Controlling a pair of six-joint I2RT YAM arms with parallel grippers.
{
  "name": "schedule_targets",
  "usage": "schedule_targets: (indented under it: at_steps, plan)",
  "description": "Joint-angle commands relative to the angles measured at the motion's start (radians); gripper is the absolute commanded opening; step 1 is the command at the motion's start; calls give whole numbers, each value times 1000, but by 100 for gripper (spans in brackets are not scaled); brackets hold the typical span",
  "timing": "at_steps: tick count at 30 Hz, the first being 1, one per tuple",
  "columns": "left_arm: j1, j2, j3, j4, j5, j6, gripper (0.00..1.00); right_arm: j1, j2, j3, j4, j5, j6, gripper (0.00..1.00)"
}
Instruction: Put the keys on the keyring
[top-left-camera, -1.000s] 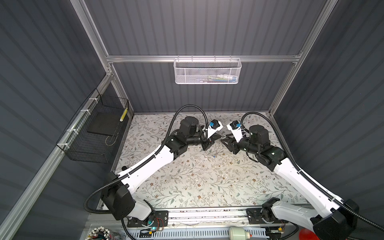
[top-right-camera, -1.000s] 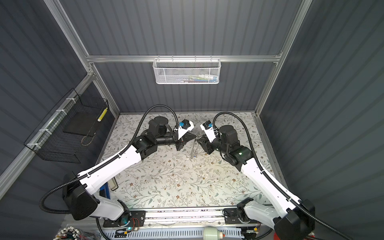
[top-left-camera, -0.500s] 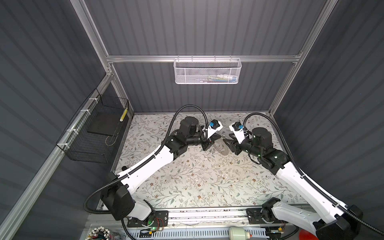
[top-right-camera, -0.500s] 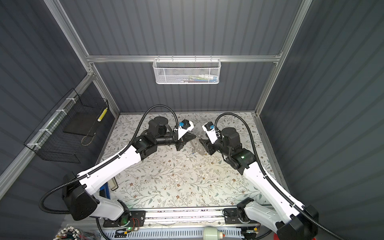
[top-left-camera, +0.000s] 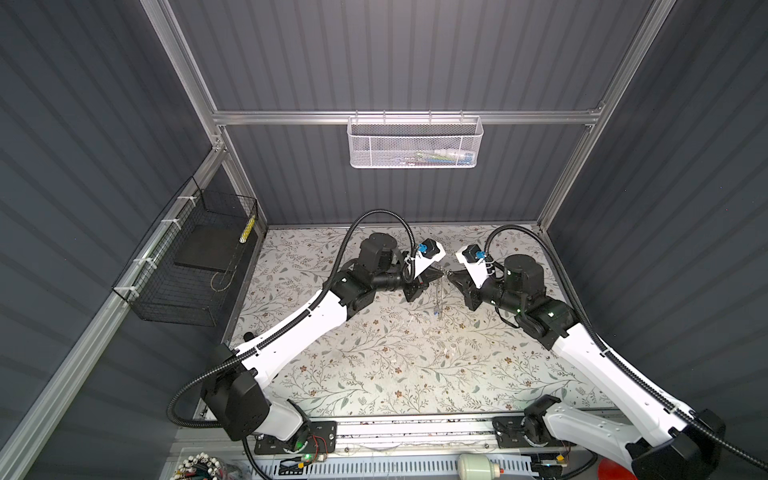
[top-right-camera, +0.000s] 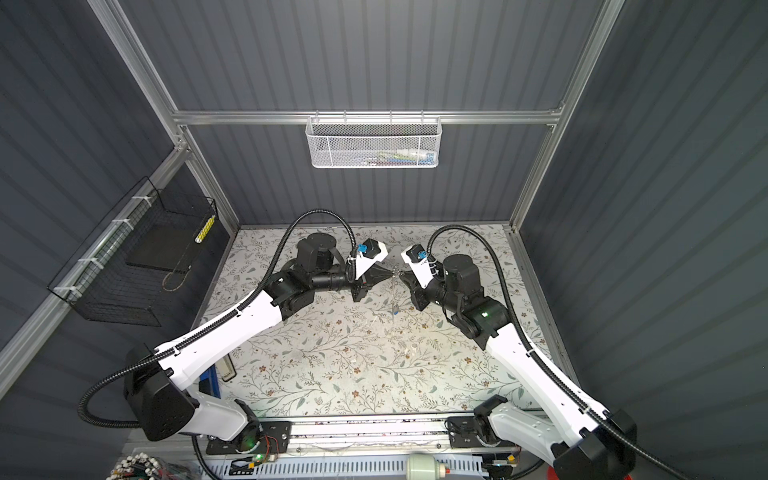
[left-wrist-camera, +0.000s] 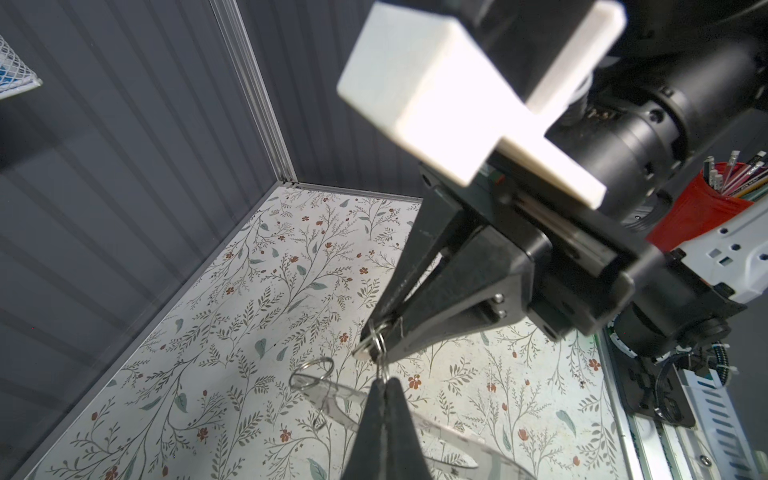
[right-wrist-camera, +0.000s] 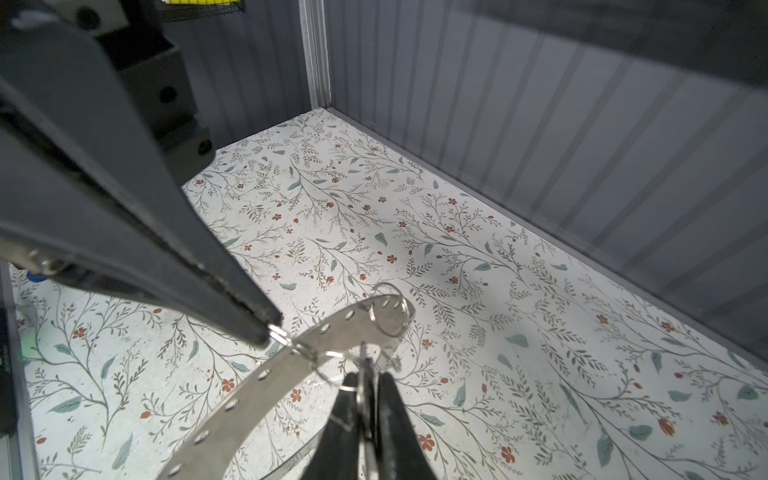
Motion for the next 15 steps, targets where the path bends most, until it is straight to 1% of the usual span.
schedule_targets:
  at_steps: [1,5,7,9,12,15]
  plan:
    - [17,-30,3,76,37,-40,0,-4,4,-4,-21,15,-18,5]
    - [39,-34,-7,130,85,-65,0,-12,2,-2,-27,-1,-27,0]
    - [48,-35,-16,156,114,-79,0,-21,10,8,-32,-22,-24,0]
    - [55,-35,-20,165,143,-81,0,-30,23,25,-50,-81,-26,0]
    - [60,-39,-39,194,174,-83,0,-39,52,59,-87,-139,-31,0]
    - [63,-33,-61,230,189,-92,0,-40,94,85,-101,-235,-44,0]
